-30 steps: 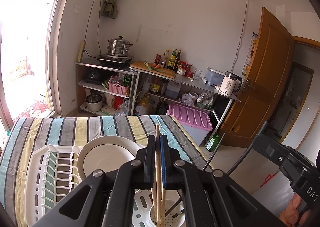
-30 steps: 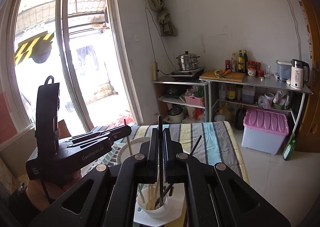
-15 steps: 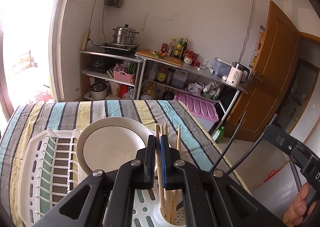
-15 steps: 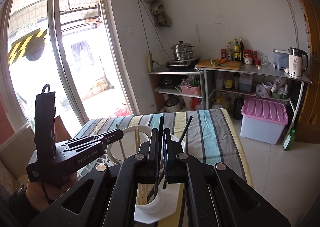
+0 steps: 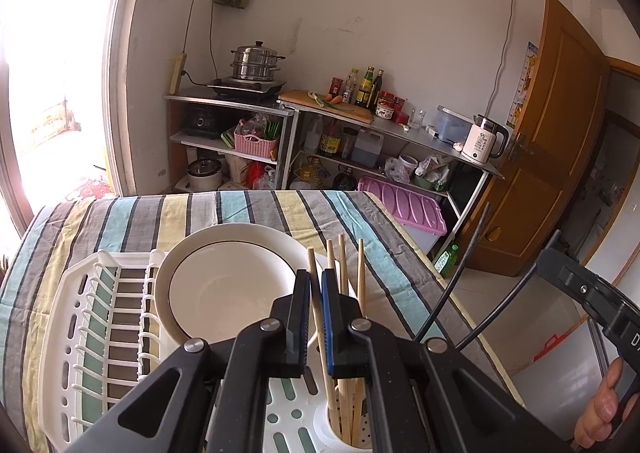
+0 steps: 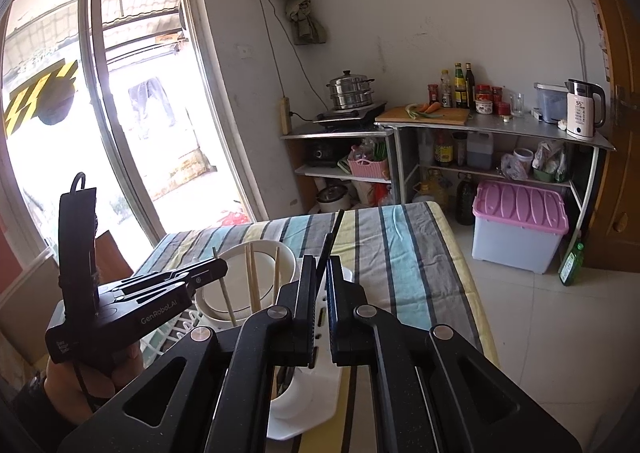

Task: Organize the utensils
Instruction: 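Move both open tools back down toward the chopsticks on the cloth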

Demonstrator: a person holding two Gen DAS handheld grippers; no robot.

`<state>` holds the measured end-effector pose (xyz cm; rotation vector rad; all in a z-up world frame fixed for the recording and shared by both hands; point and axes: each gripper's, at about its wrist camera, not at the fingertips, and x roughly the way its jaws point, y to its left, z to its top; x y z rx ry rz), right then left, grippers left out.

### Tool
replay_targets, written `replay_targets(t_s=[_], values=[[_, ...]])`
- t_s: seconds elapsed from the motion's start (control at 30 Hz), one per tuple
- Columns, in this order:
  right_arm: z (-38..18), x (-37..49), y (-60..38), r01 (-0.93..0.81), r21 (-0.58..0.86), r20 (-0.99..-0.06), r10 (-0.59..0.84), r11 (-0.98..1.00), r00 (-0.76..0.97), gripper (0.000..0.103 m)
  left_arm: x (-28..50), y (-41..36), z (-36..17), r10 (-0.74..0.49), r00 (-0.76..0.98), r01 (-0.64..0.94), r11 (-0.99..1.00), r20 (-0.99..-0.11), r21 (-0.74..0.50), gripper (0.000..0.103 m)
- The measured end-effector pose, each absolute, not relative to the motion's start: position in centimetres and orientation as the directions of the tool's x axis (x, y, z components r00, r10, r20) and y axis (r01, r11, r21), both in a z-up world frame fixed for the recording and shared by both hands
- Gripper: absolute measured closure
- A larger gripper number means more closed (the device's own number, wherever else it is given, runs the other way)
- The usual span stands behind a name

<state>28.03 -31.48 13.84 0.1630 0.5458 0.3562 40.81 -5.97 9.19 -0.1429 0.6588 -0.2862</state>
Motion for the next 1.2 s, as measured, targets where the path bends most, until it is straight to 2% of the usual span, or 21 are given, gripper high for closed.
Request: replay_targets(t_s=[0.13, 0.2, 0.47, 0.83, 1.2], values=[[13.9, 27.8, -31.5, -0.284, 0.233, -0.482, 0.364, 0.93, 0.797, 0.096, 40.6, -5.6, 9.4, -0.302, 0.754, 0.211, 0.952, -0.583, -0.22, 0.097], [14.0, 27.4, -31.6, -0.288, 0.231, -0.475, 0.366, 0.929, 0.8, 0.09, 40.3, -5.4, 9.5, -0.301, 0.754, 0.211, 0.953, -0.584, -0.22, 0.097], [14.3, 25.3, -32.0, -0.299, 0.213, -0.463, 0.366, 0.93, 0.808, 0.09, 37.3, -4.2, 10.5, -0.292, 0.768, 0.21, 0.956, -0.57, -0.207, 0.096], [13.4, 17.7, -32.3, -0.344, 0.199, -0.44, 0.397, 0.918, 0.805, 0.09, 26.1, -1.6, 10.5, -0.27, 0.802, 0.209, 0.962, -0.533, -0.174, 0.096], [10.8, 10.7, -32.1, -0.373, 0.2, -0.462, 0.423, 0.906, 0.78, 0.09, 15.9, -0.3, 7.2, -0.235, 0.793, 0.195, 0.972, -0.562, -0.131, 0.096]])
